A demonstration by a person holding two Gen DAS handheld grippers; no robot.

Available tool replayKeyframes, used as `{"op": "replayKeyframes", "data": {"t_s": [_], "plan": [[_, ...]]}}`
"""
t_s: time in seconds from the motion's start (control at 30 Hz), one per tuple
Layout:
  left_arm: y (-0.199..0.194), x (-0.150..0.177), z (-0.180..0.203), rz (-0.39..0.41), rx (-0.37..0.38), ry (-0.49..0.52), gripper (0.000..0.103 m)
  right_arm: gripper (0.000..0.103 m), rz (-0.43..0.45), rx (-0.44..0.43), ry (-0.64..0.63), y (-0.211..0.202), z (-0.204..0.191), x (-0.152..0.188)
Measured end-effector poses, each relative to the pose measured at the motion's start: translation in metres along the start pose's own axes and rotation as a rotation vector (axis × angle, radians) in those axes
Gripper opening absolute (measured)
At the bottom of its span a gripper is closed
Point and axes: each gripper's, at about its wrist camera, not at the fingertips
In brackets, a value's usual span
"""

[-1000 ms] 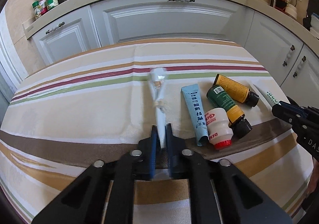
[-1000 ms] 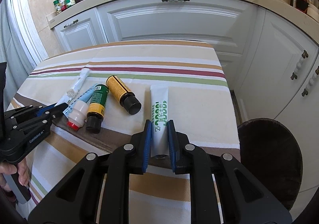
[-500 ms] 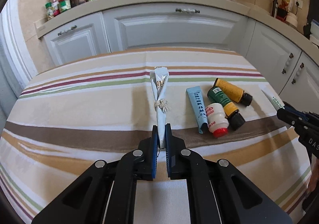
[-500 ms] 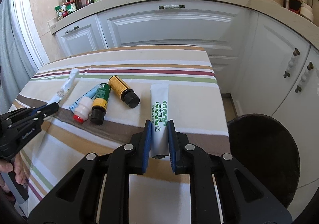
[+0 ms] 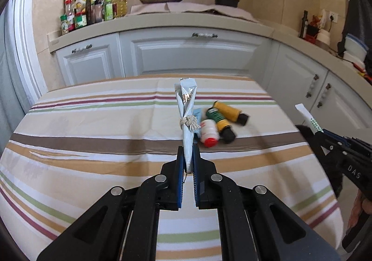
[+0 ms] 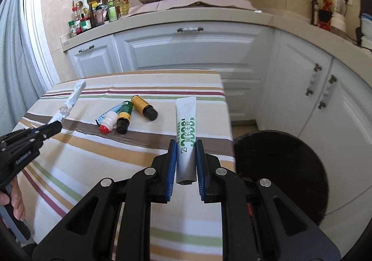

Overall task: Collect trash
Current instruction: 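Carry the green-print tube and paper roll over the bin and open both grippers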

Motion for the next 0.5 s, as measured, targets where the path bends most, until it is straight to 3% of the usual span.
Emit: {"op": "replayKeyframes", "data": {"t_s": [0.5], "plan": [[-0.034, -0.007, 0.084, 0.088, 0.131, 0.116, 0.008, 0.016, 0.106, 0.11, 0.089, -0.065, 0.059, 0.019]]}}
Point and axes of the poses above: each gripper's, at about its wrist camera, not at the fingertips, and y roughly the way its jaws point, z to its right, x to its underside, and after that the axes turned 14 degrees about y, right-handed
